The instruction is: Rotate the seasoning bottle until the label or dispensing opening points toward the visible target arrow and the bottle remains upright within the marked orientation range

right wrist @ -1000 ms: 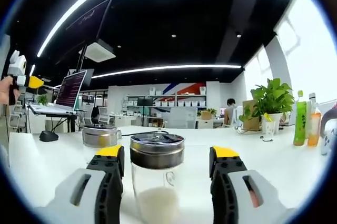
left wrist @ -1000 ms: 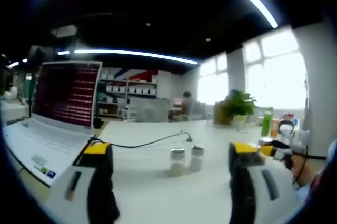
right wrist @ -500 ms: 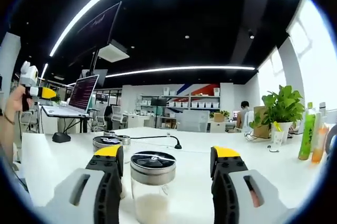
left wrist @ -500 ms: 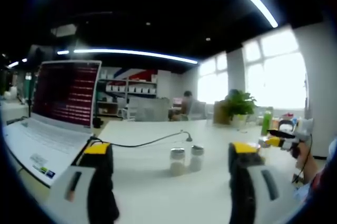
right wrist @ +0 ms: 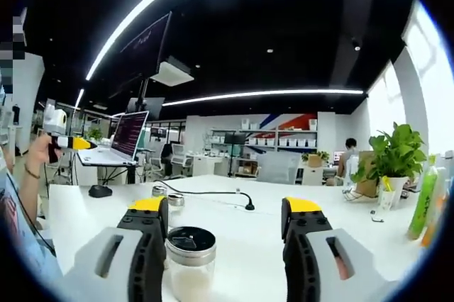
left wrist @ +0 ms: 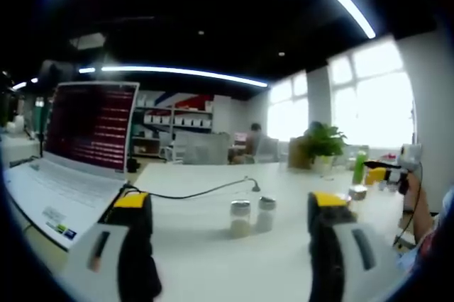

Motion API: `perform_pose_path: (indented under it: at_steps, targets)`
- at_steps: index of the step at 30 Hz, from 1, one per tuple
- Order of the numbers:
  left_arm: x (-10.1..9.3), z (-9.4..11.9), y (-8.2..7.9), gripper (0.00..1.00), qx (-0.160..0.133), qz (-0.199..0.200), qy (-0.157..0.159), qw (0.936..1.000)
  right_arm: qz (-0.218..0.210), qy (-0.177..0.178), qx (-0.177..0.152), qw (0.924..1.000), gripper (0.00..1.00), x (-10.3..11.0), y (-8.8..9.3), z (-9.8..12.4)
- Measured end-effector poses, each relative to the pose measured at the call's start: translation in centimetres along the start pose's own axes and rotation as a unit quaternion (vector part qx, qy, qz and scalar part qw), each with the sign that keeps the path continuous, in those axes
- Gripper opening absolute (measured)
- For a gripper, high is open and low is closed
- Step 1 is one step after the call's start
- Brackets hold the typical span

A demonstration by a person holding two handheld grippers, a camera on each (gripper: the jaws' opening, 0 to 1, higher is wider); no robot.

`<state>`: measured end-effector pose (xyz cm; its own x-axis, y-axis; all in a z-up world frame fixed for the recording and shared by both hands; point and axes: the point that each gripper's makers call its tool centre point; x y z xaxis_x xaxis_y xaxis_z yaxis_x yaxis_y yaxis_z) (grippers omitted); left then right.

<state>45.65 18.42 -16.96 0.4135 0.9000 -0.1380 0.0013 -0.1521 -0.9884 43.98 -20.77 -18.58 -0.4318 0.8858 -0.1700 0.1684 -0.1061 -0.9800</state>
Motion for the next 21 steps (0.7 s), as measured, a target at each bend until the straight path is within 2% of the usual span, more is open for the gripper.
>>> perform_pose_path:
  at_steps: [2, 5, 12, 21]
  targets:
    - [0.2, 0.0, 0.0, 0.96, 0.001, 0.000, -0.002, 1.0000, 0.009, -0.027, 0.017, 0.9994, 0.67, 0.5, 0.8, 0.0]
    - [0.2, -0.1, 0.2, 0.96, 0.003, 0.002, -0.003, 1.0000, -0.002, -0.056, 0.033, 0.9979, 0.66, 1.2, 1.9, 0.0]
    - [-0.2, 0.0, -0.1, 0.96, -0.001, -0.002, 0.003, 1.0000, 0.007, -0.077, 0.025, 0.9967, 0.64, 1.7, 1.7, 0.9]
    - [0.5, 0.0, -0.1, 0.96, -0.001, 0.000, -0.002, 1.0000, -0.025, -0.121, 0.023, 0.9920, 0.61, 3.2, 2.9, 0.1]
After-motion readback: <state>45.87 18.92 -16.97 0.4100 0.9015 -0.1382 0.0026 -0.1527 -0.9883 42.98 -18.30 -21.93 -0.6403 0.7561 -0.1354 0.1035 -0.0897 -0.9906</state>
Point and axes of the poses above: the point that each gripper's makers call its tool centre point, and the gripper's own axes: z roughly backward along the fingers, x roughly to its left, y roughly out of its underside, and after that the axes turned 4 degrees about z, right-handed
